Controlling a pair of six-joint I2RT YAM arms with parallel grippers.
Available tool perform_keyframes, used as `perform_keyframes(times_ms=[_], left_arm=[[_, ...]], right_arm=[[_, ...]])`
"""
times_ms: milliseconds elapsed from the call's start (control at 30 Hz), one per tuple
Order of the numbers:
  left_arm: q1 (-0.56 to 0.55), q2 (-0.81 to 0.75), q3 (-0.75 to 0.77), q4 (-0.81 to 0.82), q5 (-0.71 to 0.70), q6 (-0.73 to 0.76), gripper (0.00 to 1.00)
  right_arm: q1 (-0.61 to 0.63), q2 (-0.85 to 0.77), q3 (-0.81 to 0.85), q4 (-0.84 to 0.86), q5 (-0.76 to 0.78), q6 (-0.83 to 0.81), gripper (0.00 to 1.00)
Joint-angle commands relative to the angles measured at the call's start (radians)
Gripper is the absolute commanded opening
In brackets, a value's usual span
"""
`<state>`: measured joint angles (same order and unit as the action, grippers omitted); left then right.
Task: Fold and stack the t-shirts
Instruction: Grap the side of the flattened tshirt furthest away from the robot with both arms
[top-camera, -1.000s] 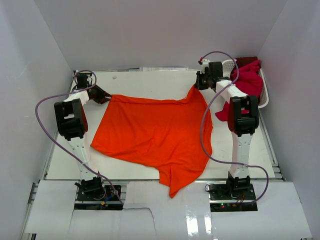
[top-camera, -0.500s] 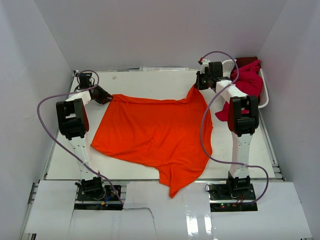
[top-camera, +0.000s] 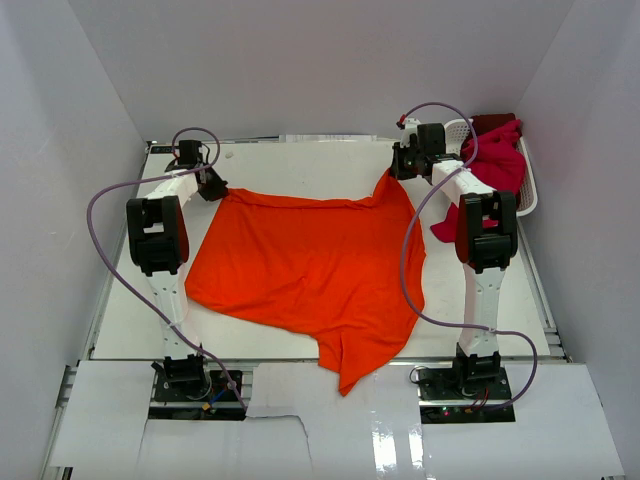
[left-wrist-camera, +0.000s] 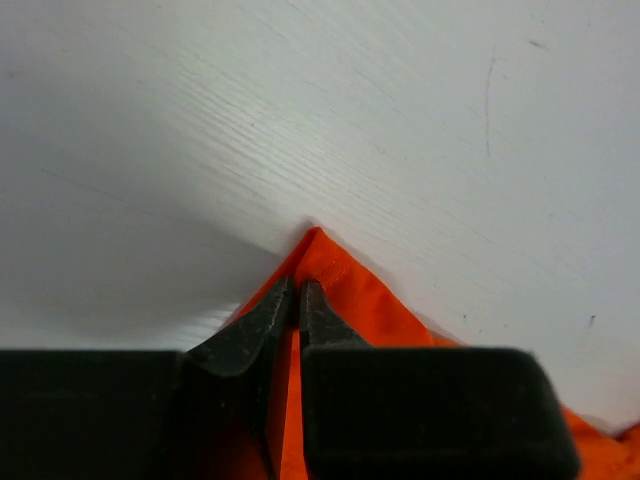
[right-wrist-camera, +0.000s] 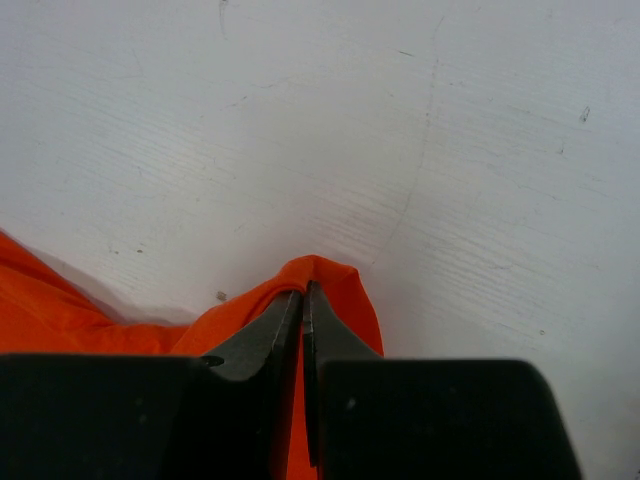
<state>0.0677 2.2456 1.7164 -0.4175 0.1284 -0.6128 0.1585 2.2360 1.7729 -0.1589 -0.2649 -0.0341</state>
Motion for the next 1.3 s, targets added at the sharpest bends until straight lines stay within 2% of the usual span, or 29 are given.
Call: perform_keyframes(times_ms=[0,133,233,267,333,633,900,1100,1267], left_arm=[[-0.032,0.003,0.041,-0.043,-0.095,0.073,0.17],[-0.048,0.022,0.052,-0.053,-0.11,0.084,0.12],[-0.048,0.023,0.054,-0.061,-0.113,0.087,0.01],[-0.048,0.022,0.054,-0.063,-0.113,0.087,0.0],[-0.048,0.014,0.055,-0.067,-0.148,0.082,0.0],[-0.045,-0.006,0.133,-0.116,-0.141,0.077,0.0],[-0.031,0.002,0.222,-0.176,-0.038,0.053,0.0],[-0.023,-0.001,0.209,-0.184,0.011,0.044,0.0],[-0.011,-0.023,0.169,-0.182,0.023,0.031,0.0]], right_arm=[[0.004,0.005,0.028,0.019,-0.01,-0.006,0.08],[0.003,0.002,0.028,0.018,-0.007,-0.009,0.08],[0.001,0.002,0.029,0.019,-0.005,-0.009,0.08],[0.001,0.001,0.028,0.019,-0.005,-0.009,0.08],[0.001,0.001,0.03,0.018,-0.007,-0.009,0.08],[-0.002,0.008,0.059,-0.016,0.016,-0.013,0.08],[-0.004,-0.01,0.117,-0.082,0.052,-0.039,0.08],[-0.004,-0.035,0.112,-0.114,0.058,-0.039,0.08],[-0.002,-0.091,0.039,-0.108,0.076,-0.044,0.08]])
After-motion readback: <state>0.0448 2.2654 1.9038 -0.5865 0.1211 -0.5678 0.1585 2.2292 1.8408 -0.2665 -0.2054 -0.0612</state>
